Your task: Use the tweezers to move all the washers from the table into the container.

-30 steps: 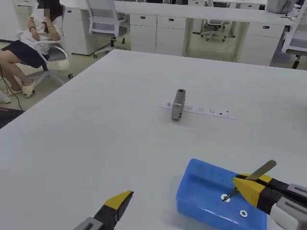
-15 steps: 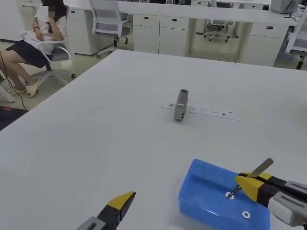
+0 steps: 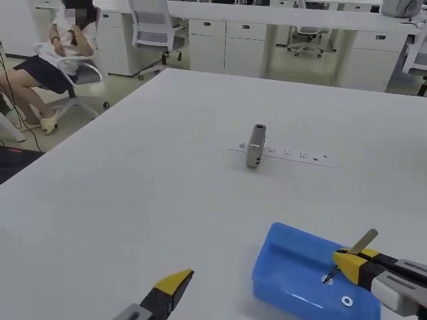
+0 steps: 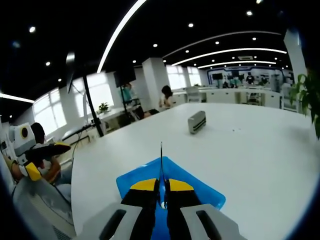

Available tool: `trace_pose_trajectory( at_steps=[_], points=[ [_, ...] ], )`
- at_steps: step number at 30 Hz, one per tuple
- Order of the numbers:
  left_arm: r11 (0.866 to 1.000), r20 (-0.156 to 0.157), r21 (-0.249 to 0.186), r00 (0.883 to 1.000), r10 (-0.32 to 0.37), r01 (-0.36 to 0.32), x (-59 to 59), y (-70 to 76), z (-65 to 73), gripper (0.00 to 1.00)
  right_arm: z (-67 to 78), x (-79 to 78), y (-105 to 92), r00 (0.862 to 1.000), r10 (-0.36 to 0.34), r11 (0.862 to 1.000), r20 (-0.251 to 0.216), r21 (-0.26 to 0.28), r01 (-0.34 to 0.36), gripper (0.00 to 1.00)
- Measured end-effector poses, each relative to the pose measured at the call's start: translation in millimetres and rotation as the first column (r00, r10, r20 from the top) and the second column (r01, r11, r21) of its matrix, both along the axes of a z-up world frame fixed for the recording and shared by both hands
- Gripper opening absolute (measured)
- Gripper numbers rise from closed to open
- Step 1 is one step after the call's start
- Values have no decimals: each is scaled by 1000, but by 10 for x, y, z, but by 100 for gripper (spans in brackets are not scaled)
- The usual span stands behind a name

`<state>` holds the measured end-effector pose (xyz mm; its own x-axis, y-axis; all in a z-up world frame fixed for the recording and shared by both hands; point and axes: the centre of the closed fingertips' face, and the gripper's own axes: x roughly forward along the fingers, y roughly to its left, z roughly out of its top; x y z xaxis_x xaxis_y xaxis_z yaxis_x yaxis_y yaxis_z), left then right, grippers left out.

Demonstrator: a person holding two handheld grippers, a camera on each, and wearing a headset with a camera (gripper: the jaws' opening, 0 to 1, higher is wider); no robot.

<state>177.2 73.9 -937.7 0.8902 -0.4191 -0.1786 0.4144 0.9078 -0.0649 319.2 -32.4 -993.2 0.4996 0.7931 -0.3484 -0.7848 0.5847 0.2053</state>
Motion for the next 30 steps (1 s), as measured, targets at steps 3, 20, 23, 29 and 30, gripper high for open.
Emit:
trace_pose_trajectory(
  at_steps=[3,20,23,29,30],
  points=[
    [1000,2,4,1000,1,-1,-1,4,1,68,-53,22,-8,1000,-2,1000,-16,-5,2,3],
    [1000,-2,25,1000,-6,6,-11,-5,-24,65,-173,56,-85,999,-22,999,-43,-36,20,3],
    [1000,-6,29,1000,-5,5,-11,0,-31,65,-236,29,-80,999,-11,998,-45,-66,8,3],
    [999,-10,33,1000,-8,8,-15,-2,-43,65,-254,-4,-85,999,-7,997,-43,-77,3,3],
    [999,-13,32,1000,-9,10,-15,-4,-46,65,-262,-7,-87,999,-6,997,-45,-77,2,3]
  ],
)
